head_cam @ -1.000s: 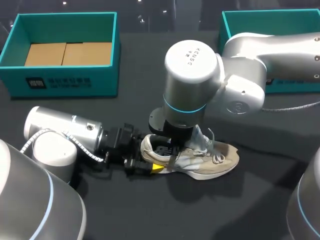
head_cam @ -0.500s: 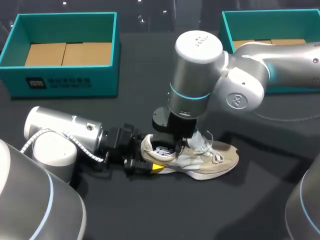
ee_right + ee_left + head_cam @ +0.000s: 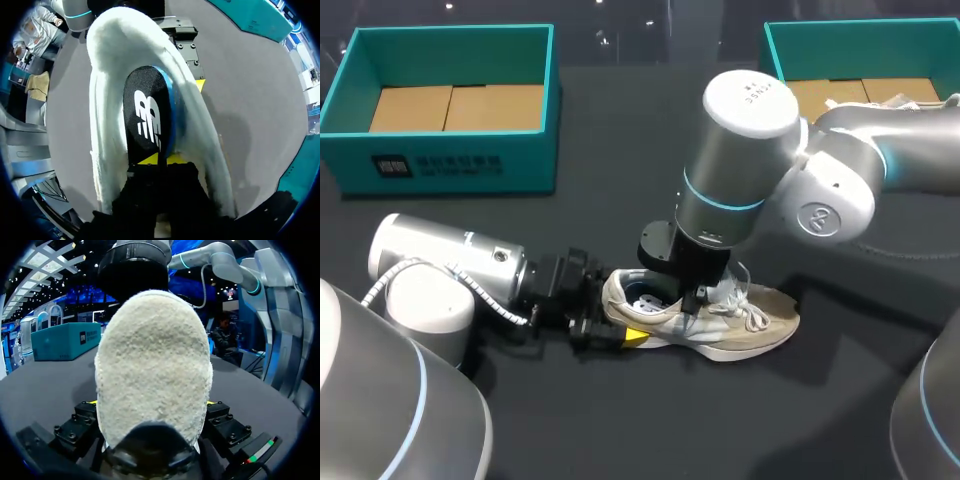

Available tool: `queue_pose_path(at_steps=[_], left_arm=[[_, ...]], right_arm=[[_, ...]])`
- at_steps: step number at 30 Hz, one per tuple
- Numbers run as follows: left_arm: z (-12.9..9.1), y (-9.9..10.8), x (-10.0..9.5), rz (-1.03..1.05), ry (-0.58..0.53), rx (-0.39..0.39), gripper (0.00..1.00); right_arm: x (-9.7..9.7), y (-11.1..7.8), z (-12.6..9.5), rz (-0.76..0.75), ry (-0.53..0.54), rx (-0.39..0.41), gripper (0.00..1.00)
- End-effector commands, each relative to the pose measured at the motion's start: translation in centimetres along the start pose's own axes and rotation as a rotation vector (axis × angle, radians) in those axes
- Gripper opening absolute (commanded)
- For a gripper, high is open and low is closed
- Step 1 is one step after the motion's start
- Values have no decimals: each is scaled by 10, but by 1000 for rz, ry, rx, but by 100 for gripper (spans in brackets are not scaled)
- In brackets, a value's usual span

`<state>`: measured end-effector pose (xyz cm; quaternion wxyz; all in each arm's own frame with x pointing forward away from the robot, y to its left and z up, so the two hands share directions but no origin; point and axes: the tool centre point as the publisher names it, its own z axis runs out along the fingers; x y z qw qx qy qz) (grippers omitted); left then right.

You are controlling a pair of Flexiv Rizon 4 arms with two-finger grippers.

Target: Take the shoe out of the shoebox, open the shoe tongue, remove and reinsert the insole, then place the shoe into the shoebox

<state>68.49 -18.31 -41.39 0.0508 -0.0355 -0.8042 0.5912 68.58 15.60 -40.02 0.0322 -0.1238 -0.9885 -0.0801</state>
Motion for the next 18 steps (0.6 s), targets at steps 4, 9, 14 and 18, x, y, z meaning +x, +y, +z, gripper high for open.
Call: queue_pose_path(at_steps=[4, 9, 14, 18], left_arm=[[-2, 0, 0, -1, -2, -2, 0], [-2, 0, 0, -1, -2, -2, 0], [-2, 0, 0, -1, -2, -2, 0], [-2, 0, 0, -1, -2, -2, 0]], right_arm=[[3, -33, -22, -65, -3, -174, 0], [-5, -32, -30, -127, -4, -242, 0], [-10, -30, -29, -173, 21, -283, 0], [-8, -22, -32, -222, 23, -304, 0]])
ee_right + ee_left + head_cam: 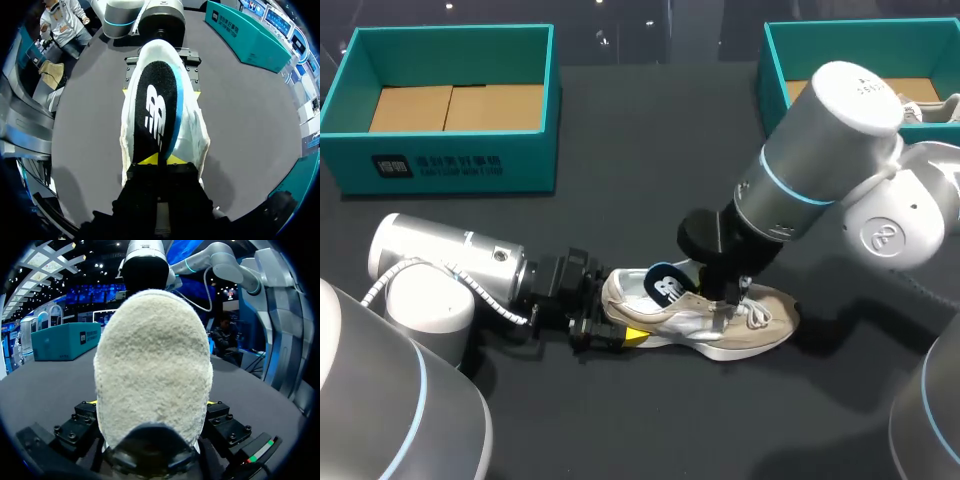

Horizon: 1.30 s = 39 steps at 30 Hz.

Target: Take the shoe out of the shoebox, open the shoe tongue, remove and reinsert the insole, then place the shoe into the shoebox

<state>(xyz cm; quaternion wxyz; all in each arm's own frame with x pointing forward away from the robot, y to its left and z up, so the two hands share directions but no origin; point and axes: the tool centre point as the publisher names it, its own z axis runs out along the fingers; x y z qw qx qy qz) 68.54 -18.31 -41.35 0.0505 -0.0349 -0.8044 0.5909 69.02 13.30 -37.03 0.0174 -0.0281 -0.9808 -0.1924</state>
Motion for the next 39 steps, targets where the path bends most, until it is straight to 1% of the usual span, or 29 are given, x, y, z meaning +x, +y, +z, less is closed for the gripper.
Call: queue_pose_path(at_steps=[1, 4, 11, 14, 20, 25, 31, 34, 35, 36, 37, 38, 39], left_arm=[[-1, 1, 0, -1, 0, -2, 0], [-1, 1, 0, -1, 0, -2, 0], [-1, 1, 0, -1, 0, -2, 0], [-1, 1, 0, -1, 0, -2, 0], [-1, 1, 0, -1, 0, -2, 0], [-1, 1, 0, -1, 0, -2, 0], [-1, 1, 0, -1, 0, -2, 0], [-1, 1, 0, -1, 0, -2, 0], [-1, 1, 0, -1, 0, -2, 0], [-1, 1, 0, -1, 0, -2, 0], [-1, 1, 0, -1, 0, -2, 0], [-1, 1, 0, -1, 0, -2, 0], [-1, 1, 0, -1, 0, -2, 0]], right_arm=[[1, -3, -1, -35, 3, -84, 0], [0, 6, -4, -71, 4, -91, 0], [1, 33, -17, -171, 0, -101, 0], [3, 43, -21, -198, 0, -102, 0], [11, 70, -27, -281, 3, -86, 0], [15, 86, -20, -324, 30, -65, 0], [16, 97, -12, -339, 61, -64, 0], [14, 99, -10, -331, 71, -60, 0], [13, 99, -10, -323, 76, -59, 5], [12, 98, -10, -317, 78, -58, 21], [12, 98, -10, -312, 79, -57, 27], [11, 97, -11, -301, 81, -55, 36], [10, 96, -13, -292, 82, -55, 37]])
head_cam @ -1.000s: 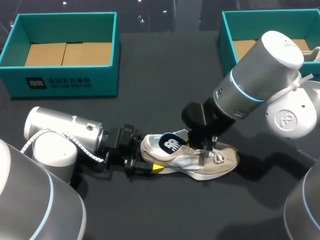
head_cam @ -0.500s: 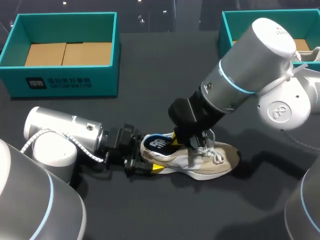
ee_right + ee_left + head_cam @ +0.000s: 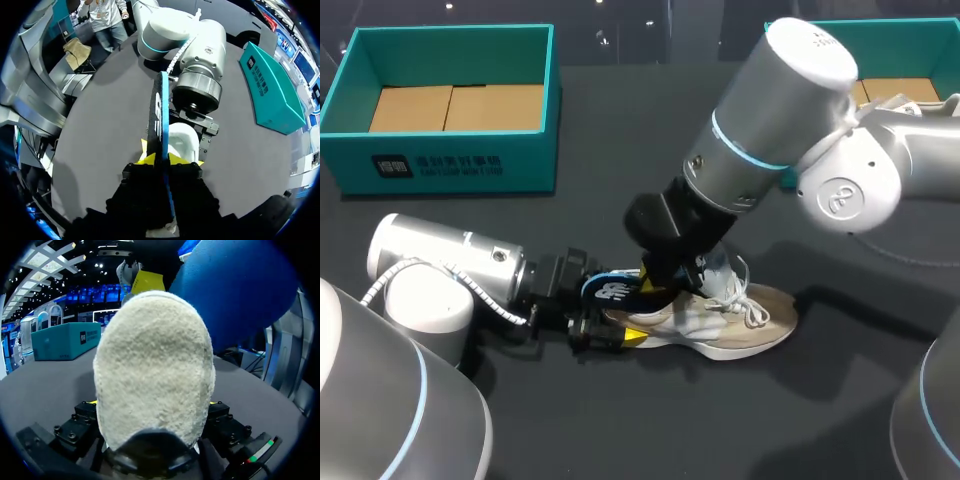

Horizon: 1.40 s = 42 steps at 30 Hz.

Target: Take the shoe out of the shoebox, open the shoe tongue, remove and reinsert the insole, then place the shoe into the shoebox

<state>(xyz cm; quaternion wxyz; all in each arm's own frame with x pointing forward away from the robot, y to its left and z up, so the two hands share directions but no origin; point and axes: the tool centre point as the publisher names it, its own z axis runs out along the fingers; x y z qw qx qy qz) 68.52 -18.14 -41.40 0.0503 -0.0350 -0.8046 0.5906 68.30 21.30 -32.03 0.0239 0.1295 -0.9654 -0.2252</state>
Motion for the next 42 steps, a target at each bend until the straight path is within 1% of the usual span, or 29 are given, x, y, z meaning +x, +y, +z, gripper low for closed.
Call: queue_pose_path(at_steps=[1, 4, 6, 10, 12, 14, 16, 17, 21, 23, 24, 25, 26, 29, 34, 41, 42], left_arm=[[0, 0, 0, -1, 0, -1, 0], [0, 0, 0, -1, 0, -1, 0], [0, 0, 0, -1, 0, -1, 0], [0, 0, 0, -1, 0, -1, 0], [0, 0, 0, -1, 0, -1, 0], [0, 0, 0, -1, 0, -1, 0], [0, 0, 0, -1, 0, -1, 0], [0, 0, 0, -1, 0, -1, 0], [0, 0, 0, -1, 0, -1, 0], [0, 0, 0, -1, 0, -1, 0], [0, 0, 0, -1, 0, -1, 0], [0, 0, 0, -1, 0, -1, 0], [0, 0, 0, -1, 0, -1, 0], [0, 0, 0, -1, 0, -1, 0], [0, 0, 0, -1, 0, -1, 0], [0, 0, 0, -1, 0, -1, 0], [0, 0, 0, -1, 0, -1, 0]], right_arm=[[-4, 2, 1, 24, 6, 7, 38], [-4, 0, -4, 56, 17, 0, 40], [-5, -2, -8, 80, 34, -17, 45], [-8, -4, -12, 117, 77, -57, 40], [-11, -5, -13, 139, 106, -75, 40], [-13, -6, -12, 168, 142, -95, 43], [-14, -8, -11, 193, 169, -114, 49], [-15, -9, -11, 203, 182, -118, 54], [-15, -9, -8, 235, 221, -132, 53], [-15, -10, -6, 245, 234, -150, 51], [-14, -10, -5, 248, 240, -157, 51], [-13, -10, -4, 252, 247, -166, 56], [-13, -9, -2, 254, 253, -175, 57], [-10, -8, 3, 256, 274, -221, 50], [-6, -10, 13, 270, 305, -285, 48], [-2, -4, 20, 266, 315, -311, 43], [-2, -3, 20, 265, 316, -313, 38]])
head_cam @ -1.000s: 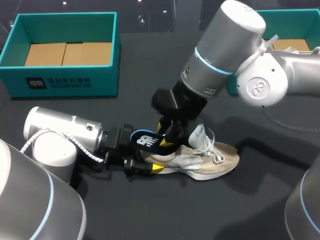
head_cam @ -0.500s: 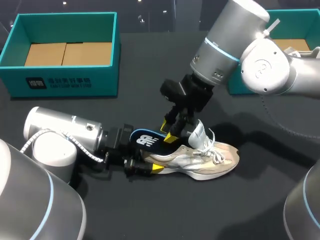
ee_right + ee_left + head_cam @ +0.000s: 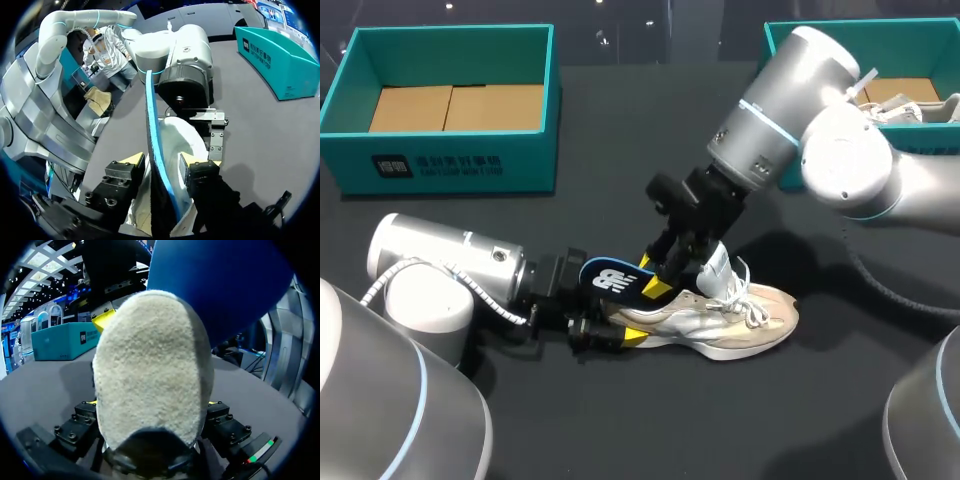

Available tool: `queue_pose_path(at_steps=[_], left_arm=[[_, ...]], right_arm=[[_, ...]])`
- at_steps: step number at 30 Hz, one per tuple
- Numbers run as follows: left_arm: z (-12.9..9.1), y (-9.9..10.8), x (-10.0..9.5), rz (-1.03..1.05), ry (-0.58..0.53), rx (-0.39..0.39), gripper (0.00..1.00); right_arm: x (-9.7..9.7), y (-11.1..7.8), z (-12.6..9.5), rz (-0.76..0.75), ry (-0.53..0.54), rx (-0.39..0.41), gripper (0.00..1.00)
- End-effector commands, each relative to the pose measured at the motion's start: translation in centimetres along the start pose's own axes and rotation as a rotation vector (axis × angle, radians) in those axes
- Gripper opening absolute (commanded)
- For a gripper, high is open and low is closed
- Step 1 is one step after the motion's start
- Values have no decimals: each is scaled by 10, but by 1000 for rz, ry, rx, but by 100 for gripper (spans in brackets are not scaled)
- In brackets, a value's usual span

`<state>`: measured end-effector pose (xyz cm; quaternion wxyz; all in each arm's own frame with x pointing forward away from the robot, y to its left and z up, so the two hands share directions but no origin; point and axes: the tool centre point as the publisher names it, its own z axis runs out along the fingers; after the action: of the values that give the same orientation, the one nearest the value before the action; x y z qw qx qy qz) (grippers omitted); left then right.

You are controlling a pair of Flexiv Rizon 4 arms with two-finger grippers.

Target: Take the shoe out of the shoebox, open the shoe tongue, remove and reinsert the insole, then place the shoe into the shoebox

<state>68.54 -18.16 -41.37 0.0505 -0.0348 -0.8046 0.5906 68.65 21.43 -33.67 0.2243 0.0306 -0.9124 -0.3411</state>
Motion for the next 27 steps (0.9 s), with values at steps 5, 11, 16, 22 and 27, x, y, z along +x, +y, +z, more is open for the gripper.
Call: queue_pose_path(at_steps=[5, 11, 16, 22, 27], left_arm=[[0, 0, 0, 0, 0, -1, 0], [0, 0, 0, 0, 0, -1, 0], [0, 0, 0, 0, 0, -1, 0], [0, 0, 0, 0, 0, -1, 0], [0, 0, 0, 0, 0, -1, 0]], right_arm=[[2, 3, 10, -9, -1, -21, 0], [9, 15, 6, -32, -52, -19, 0], [26, 41, -4, -85, -108, -24, 0], [38, 57, -10, -143, -182, -19, 0], [38, 57, -10, -143, -182, -19, 0]])
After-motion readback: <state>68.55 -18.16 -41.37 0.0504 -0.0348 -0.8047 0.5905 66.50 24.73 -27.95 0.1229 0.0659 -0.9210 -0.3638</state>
